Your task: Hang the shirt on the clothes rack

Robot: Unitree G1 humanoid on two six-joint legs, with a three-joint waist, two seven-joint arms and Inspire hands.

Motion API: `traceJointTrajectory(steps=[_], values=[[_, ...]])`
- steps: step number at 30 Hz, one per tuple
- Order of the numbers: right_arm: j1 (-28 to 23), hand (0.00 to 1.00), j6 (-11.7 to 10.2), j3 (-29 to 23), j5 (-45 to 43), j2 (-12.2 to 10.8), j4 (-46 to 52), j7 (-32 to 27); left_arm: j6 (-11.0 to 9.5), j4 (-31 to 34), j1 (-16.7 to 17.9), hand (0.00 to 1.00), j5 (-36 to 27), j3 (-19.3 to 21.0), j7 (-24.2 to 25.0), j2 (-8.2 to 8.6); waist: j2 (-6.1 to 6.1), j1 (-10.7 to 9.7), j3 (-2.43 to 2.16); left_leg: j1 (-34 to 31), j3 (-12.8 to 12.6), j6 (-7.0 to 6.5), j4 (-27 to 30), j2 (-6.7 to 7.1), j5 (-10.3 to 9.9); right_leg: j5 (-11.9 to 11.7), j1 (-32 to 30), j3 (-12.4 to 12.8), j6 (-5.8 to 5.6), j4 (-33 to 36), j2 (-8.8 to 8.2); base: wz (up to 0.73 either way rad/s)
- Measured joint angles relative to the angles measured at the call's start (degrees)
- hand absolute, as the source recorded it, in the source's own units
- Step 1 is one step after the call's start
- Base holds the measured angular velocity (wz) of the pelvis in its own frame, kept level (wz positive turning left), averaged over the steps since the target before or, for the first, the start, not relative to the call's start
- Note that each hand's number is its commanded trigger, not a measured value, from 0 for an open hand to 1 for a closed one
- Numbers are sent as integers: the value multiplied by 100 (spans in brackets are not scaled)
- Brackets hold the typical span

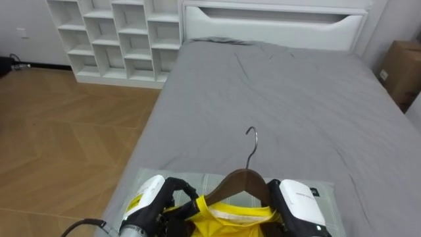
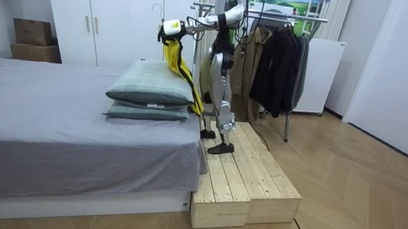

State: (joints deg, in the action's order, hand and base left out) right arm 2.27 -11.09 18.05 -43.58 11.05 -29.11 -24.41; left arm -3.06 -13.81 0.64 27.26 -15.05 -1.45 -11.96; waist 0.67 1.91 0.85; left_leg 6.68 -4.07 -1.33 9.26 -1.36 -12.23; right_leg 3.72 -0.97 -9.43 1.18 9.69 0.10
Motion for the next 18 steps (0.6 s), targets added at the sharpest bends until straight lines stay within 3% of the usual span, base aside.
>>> traceJointTrajectory(steps=[18], values=[[0, 100, 17, -18, -417, 10, 0, 0, -1, -81, -1, 0, -299, 158, 70, -20, -72, 12, -33, -7, 3, 0, -2, 2, 0, 4, -4, 6, -2, -4, 1, 0]])
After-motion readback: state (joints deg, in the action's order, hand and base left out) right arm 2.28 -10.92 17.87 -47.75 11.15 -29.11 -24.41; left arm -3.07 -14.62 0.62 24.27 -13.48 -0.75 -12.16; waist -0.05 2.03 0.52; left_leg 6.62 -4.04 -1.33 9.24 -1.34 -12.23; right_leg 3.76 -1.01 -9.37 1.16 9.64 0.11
